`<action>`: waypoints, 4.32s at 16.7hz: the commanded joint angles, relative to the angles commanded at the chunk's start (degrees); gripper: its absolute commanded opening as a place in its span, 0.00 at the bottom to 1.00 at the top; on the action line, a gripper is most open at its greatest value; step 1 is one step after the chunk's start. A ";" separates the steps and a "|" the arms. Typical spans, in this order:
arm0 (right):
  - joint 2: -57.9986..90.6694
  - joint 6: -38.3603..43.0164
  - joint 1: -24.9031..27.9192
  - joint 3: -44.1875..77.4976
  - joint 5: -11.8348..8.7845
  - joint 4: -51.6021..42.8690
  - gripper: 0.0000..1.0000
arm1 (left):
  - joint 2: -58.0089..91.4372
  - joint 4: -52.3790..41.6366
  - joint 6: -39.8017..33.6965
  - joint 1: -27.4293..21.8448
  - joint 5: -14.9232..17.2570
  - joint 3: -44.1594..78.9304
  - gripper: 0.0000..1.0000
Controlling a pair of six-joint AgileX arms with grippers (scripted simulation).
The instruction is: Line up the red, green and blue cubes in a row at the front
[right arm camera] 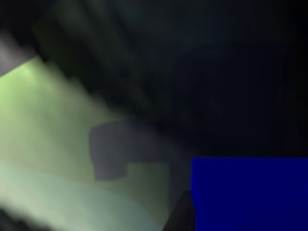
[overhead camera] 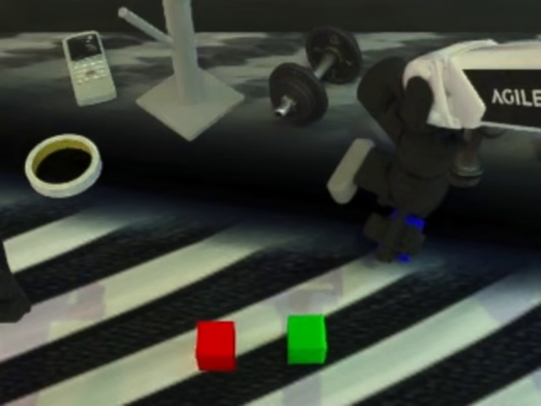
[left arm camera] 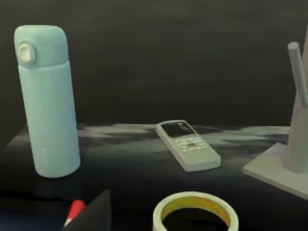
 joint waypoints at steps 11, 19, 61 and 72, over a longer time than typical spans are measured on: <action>-4.69 -0.14 0.49 9.09 -0.04 -13.78 0.00 | 0.00 0.00 0.00 0.00 0.00 0.00 1.00; -12.20 -4.28 7.07 0.28 -0.14 -12.60 0.00 | 0.00 0.00 0.00 0.00 0.00 0.00 1.00; -19.17 -10.98 18.21 -24.04 -0.25 4.53 1.00 | 0.00 0.00 0.00 0.00 0.00 0.00 1.00; -22.16 -11.24 18.43 -18.02 -0.28 -5.16 1.00 | 0.00 0.00 0.00 0.00 0.00 0.00 1.00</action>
